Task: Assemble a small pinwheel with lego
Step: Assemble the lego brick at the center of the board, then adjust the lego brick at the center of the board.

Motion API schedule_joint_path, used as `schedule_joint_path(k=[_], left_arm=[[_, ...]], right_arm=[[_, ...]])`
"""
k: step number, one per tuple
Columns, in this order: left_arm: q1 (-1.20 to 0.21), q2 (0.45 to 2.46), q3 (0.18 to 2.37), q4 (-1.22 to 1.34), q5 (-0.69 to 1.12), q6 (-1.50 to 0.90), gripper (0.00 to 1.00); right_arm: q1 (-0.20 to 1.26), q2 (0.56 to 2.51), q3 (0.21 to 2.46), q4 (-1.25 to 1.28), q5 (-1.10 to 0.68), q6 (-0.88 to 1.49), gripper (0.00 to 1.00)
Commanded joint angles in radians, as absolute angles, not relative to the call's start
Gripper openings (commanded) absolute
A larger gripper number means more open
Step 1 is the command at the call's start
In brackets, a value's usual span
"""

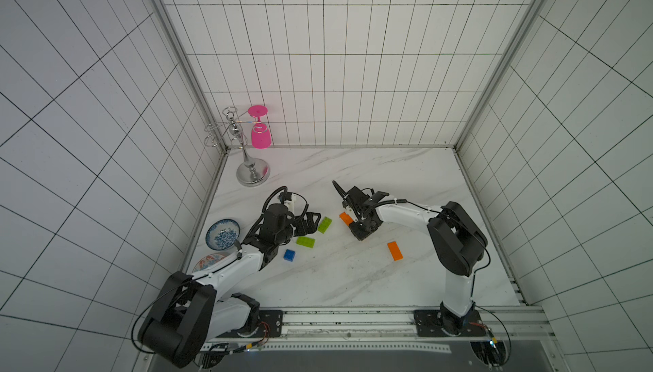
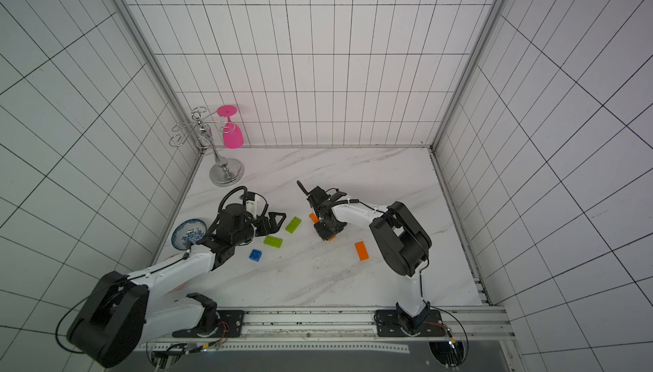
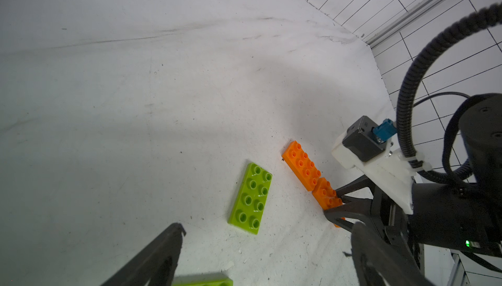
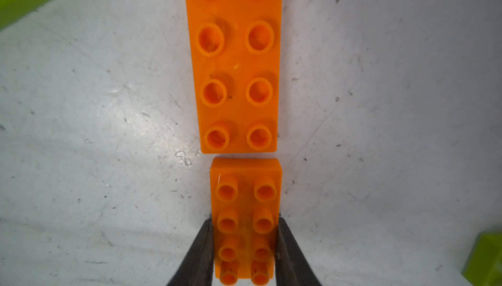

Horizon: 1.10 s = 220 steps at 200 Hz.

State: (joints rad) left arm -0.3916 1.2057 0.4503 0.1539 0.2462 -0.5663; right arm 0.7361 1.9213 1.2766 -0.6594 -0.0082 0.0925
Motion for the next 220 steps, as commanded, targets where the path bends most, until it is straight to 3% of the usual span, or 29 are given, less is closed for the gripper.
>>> schedule_joint_path(k=[1, 69, 156, 220], left_arm=[[-0.388, 1.214, 0.47, 0.169, 0.256, -0.555, 0.97], [-0.388, 1.223, 0.474, 0.173, 0.258, -0.556, 0.97], [-0.388, 1.204, 0.468, 0.158, 0.249, -0.552, 0.97], [-0.388, 1.184, 0.467, 0.137, 0.235, -0.546, 0.97]], right_arm=[[0.744, 1.983, 1.296, -0.617, -0.04, 0.094, 0.31], [0.743, 1.999, 1.302, -0.612, -0.036, 0.095, 0.34], [0.732, 1.969, 1.289, -0.609, -0.048, 0.11, 0.59], [0.719, 2.033, 1.347, -0.6, -0.02, 0.135, 0.61]])
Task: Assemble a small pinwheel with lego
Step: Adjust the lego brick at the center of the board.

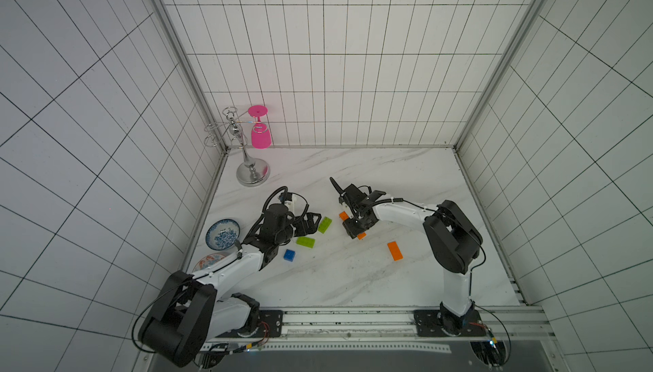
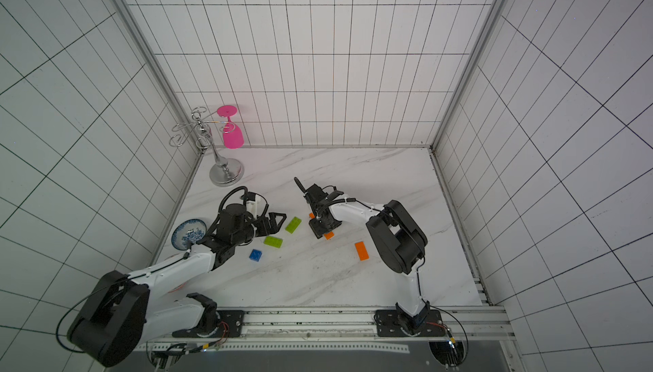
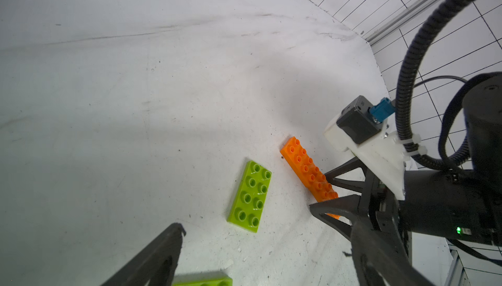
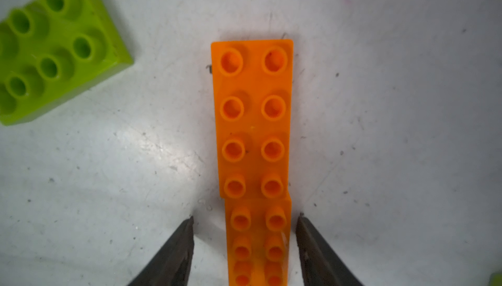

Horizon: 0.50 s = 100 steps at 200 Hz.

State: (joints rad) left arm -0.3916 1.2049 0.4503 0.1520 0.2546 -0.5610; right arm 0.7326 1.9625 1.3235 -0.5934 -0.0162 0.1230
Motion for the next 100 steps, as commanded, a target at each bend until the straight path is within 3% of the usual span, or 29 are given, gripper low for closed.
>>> schedule_joint_path(k=[1, 100], left_arm=[[-0.388, 1.183, 0.466, 0.136, 0.234, -0.547, 0.97], [-0.388, 1.19, 0.477, 0.129, 0.23, -0.544, 0.98]], right_arm=[[0.719, 2.034, 1.347, -0.6, -0.019, 0.135, 0.61], [0.71, 2.067, 1.381, -0.616, -0.018, 0.117, 0.49]])
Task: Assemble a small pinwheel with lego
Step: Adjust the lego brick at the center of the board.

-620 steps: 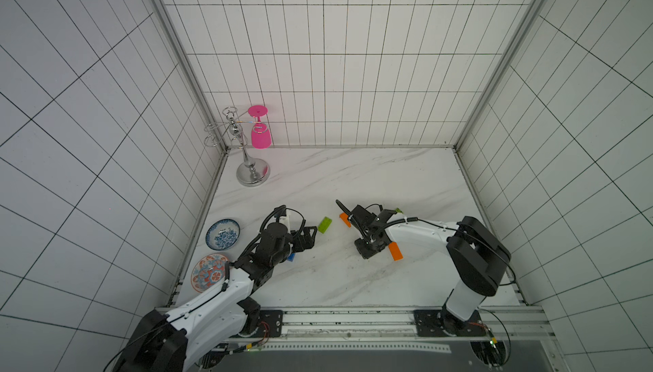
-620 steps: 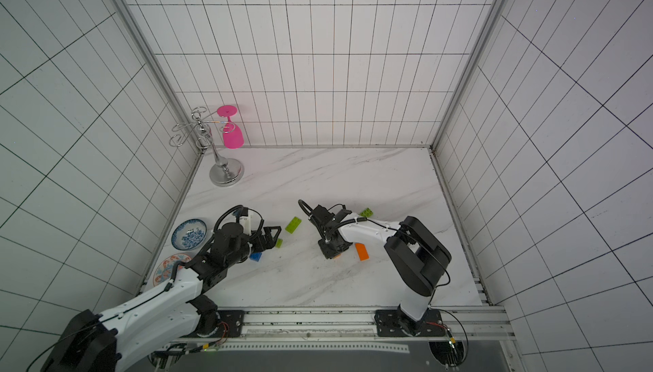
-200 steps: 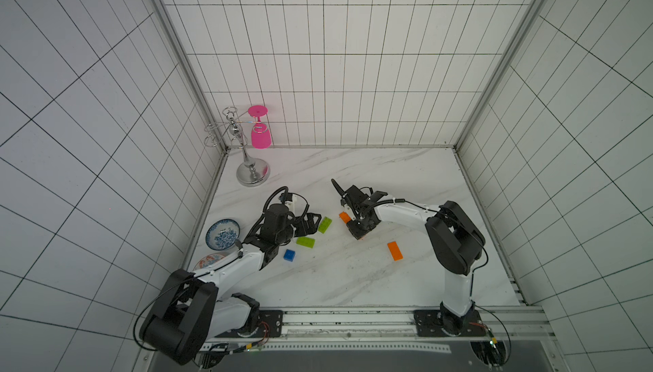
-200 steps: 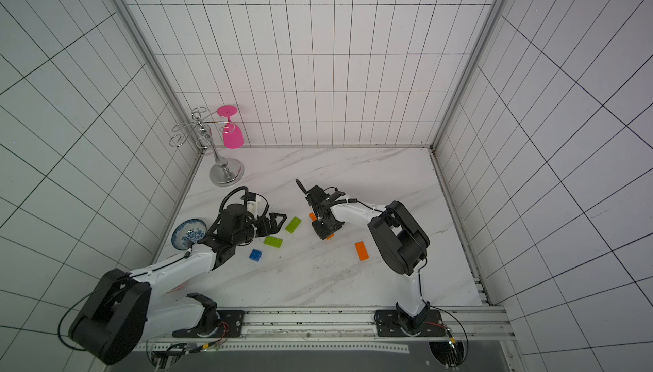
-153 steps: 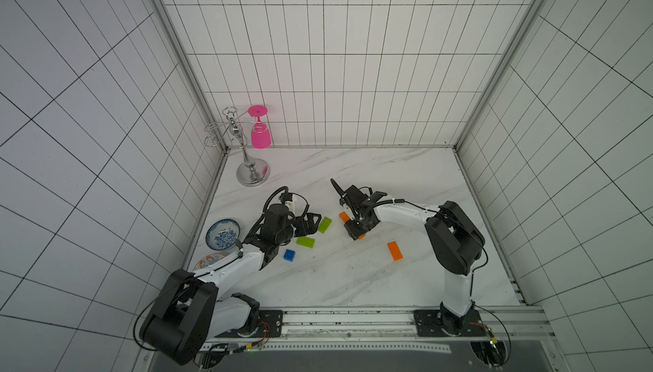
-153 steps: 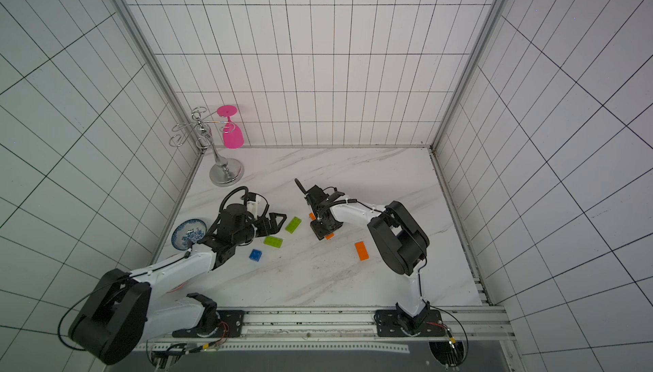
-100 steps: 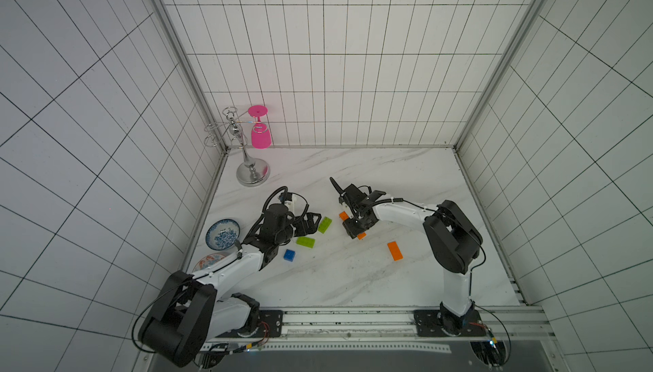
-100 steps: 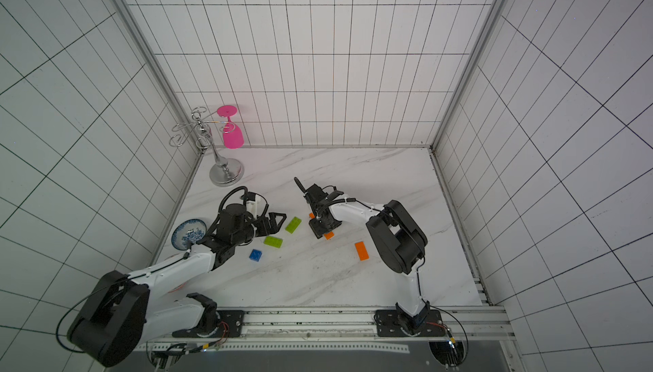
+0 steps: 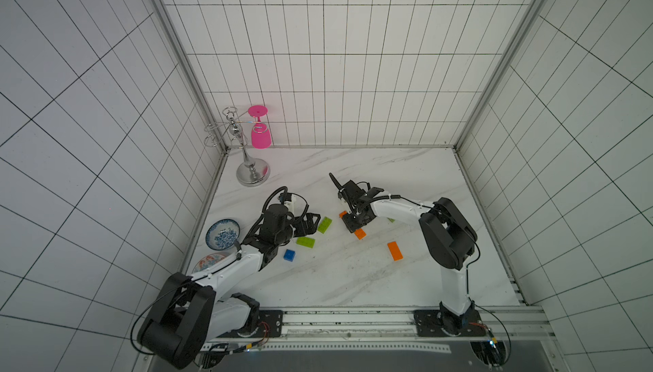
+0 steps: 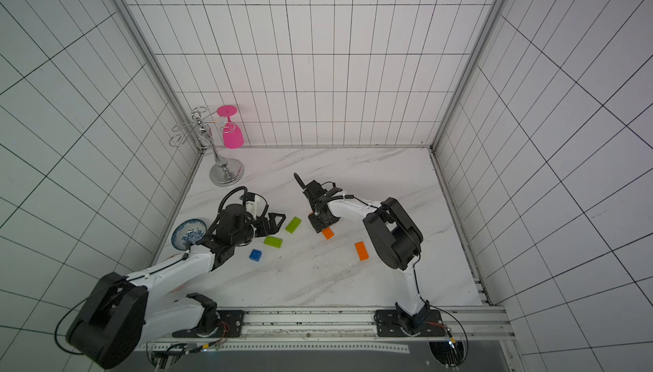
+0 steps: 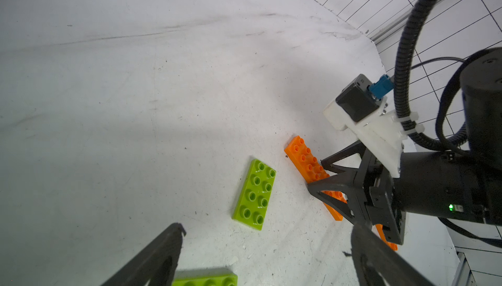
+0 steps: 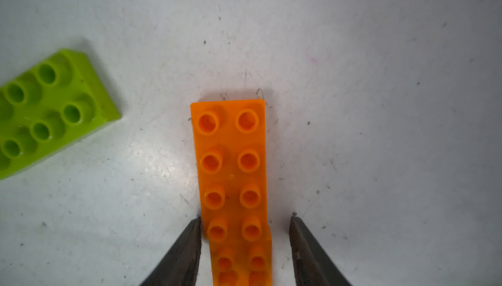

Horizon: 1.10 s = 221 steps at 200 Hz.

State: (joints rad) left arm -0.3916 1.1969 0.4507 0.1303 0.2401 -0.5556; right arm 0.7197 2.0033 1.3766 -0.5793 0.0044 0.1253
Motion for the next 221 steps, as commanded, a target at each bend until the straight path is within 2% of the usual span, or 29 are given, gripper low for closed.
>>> schedule_joint_path(k=[1, 54, 83, 163, 221], left_arm=[[-0.388, 1.189, 0.478, 0.129, 0.23, -0.545, 0.98], [-0.388, 1.192, 0.478, 0.129, 0.233, -0.545, 0.97], [-0.388, 1.195, 0.48, 0.133, 0.238, -0.547, 0.97], [-0.388, 1.192, 0.474, 0.135, 0.251, -0.526, 0.97], [-0.388, 1.172, 0.461, 0.128, 0.236, -0.534, 0.97]], right_arm=[[0.71, 2.067, 1.381, -0.617, -0.018, 0.117, 0.49], [0.71, 2.065, 1.381, -0.62, -0.027, 0.114, 0.42], [0.71, 2.065, 1.382, -0.622, -0.034, 0.11, 0.42], [0.712, 2.011, 1.343, -0.625, -0.017, 0.123, 0.58], [0.708, 2.088, 1.435, -0.625, -0.04, 0.085, 0.59]])
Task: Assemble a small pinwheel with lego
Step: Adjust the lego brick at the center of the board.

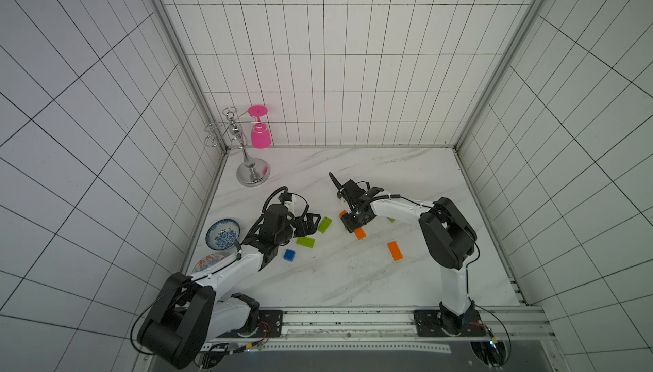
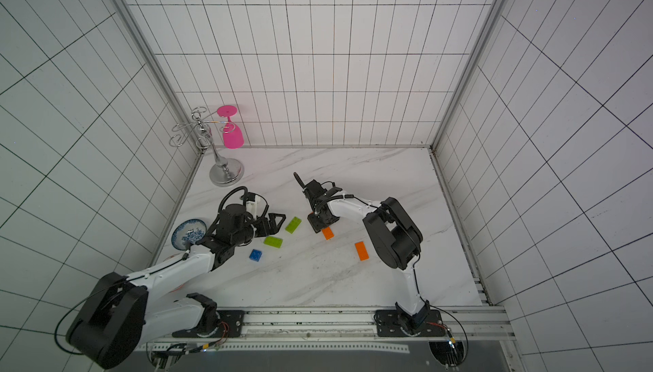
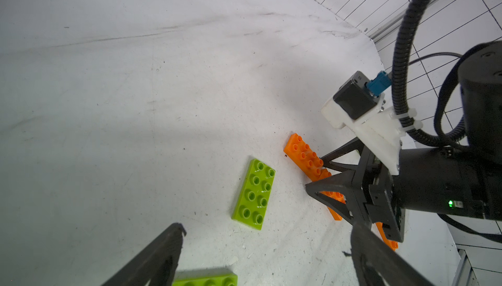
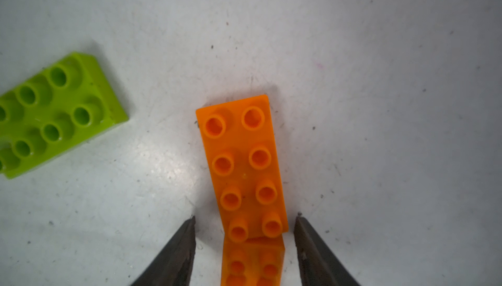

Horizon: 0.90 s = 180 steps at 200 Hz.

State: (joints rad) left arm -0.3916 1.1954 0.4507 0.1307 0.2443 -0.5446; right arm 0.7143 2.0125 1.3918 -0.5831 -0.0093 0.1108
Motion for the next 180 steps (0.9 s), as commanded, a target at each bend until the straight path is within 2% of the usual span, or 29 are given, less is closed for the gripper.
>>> schedule_joint_path(k=[1, 92, 146, 180], left_arm=[[-0.388, 1.172, 0.462, 0.127, 0.236, -0.534, 0.97], [-0.388, 1.185, 0.465, 0.132, 0.233, -0.527, 0.97], [-0.388, 1.171, 0.463, 0.12, 0.222, -0.528, 0.97], [-0.388, 1.178, 0.464, 0.122, 0.227, -0.528, 0.97]], right_arm=[[0.708, 2.089, 1.437, -0.625, -0.041, 0.085, 0.59], [0.708, 2.158, 1.527, -0.667, 0.006, 0.066, 0.54], [0.707, 2.178, 1.551, -0.701, 0.035, 0.073, 0.39], [0.708, 2.166, 1.53, -0.702, 0.044, 0.095, 0.38]])
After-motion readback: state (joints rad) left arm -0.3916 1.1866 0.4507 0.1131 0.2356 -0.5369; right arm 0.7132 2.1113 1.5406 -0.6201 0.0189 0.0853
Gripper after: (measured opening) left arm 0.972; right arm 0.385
